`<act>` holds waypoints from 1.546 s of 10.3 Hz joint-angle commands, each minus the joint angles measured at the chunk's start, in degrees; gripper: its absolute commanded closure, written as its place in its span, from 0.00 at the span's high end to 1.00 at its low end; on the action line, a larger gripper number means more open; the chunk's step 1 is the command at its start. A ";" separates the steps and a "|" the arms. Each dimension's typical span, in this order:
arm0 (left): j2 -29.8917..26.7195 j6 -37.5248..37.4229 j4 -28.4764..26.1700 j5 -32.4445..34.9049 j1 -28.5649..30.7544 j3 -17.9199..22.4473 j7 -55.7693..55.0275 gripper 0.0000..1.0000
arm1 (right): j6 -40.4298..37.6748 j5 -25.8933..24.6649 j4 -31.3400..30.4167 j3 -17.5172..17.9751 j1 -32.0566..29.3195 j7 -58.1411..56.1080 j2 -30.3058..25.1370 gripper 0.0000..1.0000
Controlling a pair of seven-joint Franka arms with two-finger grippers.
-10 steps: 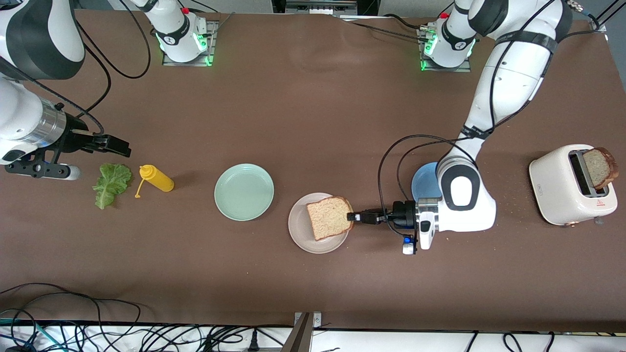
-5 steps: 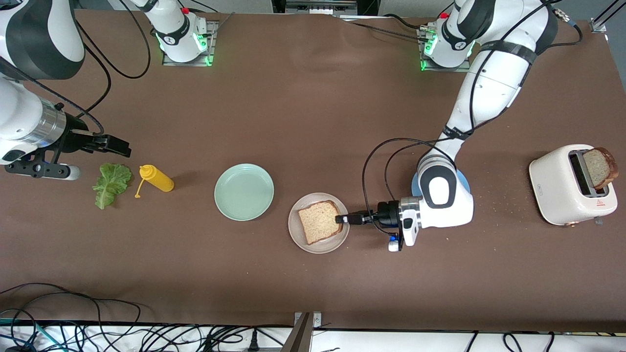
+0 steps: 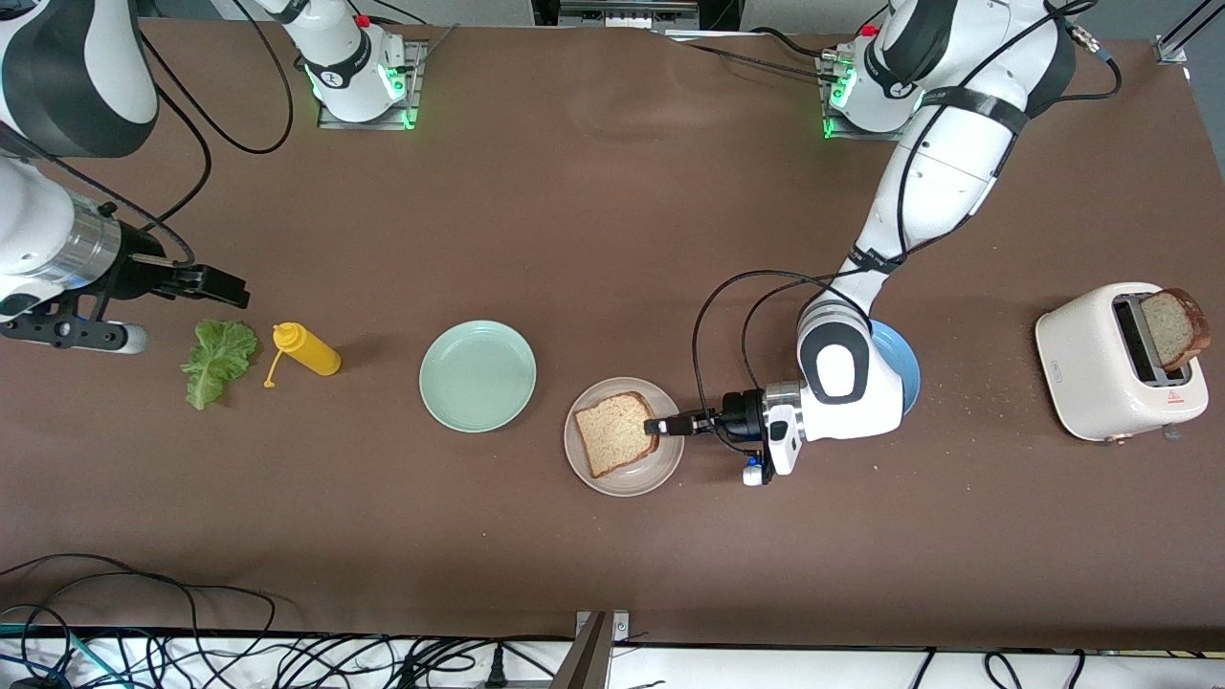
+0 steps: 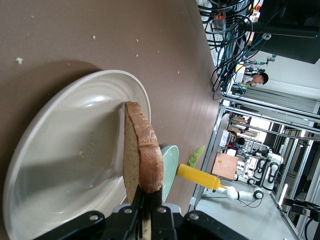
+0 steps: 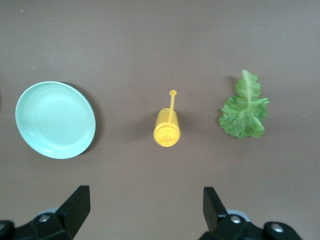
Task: Make sandwich on beige plate with both arms
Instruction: 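Raise the left gripper back while the right gripper reaches the lettuce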
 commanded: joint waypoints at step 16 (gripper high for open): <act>-7.25 -5.01 1.27 34.64 7.07 4.36 -14.59 1.00 | 36.67 -5.72 -26.10 -11.75 -5.46 -27.75 12.12 1.00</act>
